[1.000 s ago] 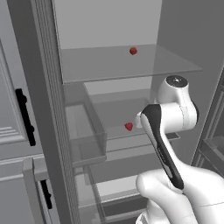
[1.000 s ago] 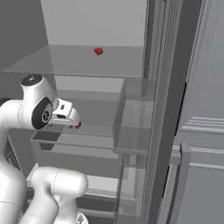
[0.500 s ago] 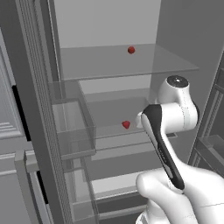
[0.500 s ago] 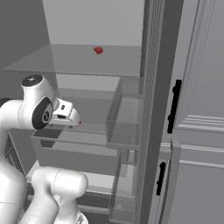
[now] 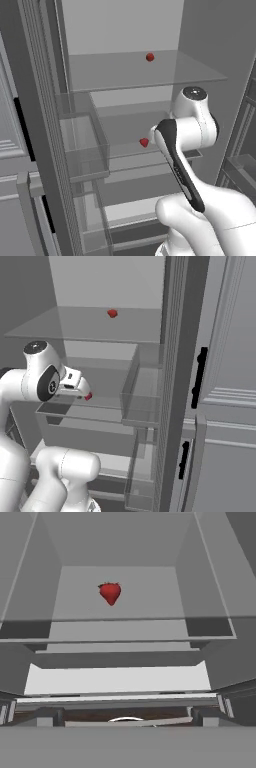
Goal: Take the strawberry from the fridge and place it on top of the pancake, located on the dining counter.
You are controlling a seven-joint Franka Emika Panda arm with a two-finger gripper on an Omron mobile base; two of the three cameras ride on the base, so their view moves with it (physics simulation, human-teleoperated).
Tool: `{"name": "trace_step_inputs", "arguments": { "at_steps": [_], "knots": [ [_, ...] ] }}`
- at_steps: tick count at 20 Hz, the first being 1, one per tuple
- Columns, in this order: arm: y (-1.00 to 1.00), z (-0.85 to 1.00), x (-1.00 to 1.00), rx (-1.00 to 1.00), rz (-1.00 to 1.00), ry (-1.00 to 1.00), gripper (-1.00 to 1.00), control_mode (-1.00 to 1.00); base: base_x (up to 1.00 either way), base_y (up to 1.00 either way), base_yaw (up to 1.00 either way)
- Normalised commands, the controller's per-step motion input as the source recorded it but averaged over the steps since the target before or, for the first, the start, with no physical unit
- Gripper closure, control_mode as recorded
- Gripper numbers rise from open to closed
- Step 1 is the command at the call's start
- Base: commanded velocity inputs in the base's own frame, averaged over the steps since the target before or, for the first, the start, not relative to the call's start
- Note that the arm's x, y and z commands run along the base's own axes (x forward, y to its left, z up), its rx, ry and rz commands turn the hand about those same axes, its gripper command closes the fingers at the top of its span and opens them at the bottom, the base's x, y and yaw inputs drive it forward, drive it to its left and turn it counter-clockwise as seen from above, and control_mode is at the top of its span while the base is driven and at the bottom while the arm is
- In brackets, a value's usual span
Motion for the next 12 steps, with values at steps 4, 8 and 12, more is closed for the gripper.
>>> {"name": "trace_step_inputs", "arguments": {
  "at_steps": [4, 8, 12],
  "knots": [
    [0.02, -0.03, 0.36, 0.0, 0.0, -0.19, -1.0, -1.0, 0.0, 0.0, 0.0],
    [0.08, -0.22, 0.53, 0.03, 0.0, -0.1, -1.0, -1.0, 0.0, 0.0, 0.0],
    [0.21, -0.36, 0.45, 0.08, 0.02, 0.0, -1.0, -1.0, 0.0, 0.0, 0.0]
  ]
}}
